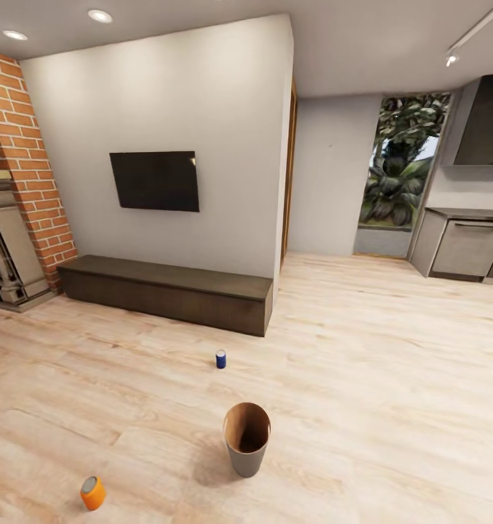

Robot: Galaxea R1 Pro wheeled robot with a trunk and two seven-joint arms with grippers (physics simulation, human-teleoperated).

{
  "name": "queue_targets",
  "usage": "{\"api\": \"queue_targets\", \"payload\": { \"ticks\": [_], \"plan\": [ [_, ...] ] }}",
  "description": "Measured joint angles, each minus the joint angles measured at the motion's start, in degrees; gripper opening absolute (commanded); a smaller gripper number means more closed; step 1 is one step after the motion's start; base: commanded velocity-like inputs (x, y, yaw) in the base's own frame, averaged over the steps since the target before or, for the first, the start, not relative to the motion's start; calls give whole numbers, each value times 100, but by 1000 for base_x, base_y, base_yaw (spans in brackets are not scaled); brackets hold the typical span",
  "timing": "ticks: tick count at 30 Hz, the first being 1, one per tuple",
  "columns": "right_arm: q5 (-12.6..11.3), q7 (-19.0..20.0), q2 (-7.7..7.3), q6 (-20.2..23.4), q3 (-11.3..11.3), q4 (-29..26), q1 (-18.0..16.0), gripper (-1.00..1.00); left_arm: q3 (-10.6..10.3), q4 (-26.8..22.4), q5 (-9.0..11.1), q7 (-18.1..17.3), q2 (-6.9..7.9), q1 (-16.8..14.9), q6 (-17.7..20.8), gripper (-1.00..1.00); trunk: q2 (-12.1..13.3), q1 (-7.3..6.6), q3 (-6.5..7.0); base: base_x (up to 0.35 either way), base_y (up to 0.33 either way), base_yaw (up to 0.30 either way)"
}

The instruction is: Put the three can of soda from the living room inside the tash can in the kitchen.

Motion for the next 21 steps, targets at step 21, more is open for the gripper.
{"api": "queue_targets", "payload": {
  "ticks": [21],
  "plan": [
    [28, -31, 1, 30, 24, -682, -36, 100, 42, -287, -1, -821, 183, -1, 4, 100, 0, 0, 1, 105, -1, 0]
  ]
}}
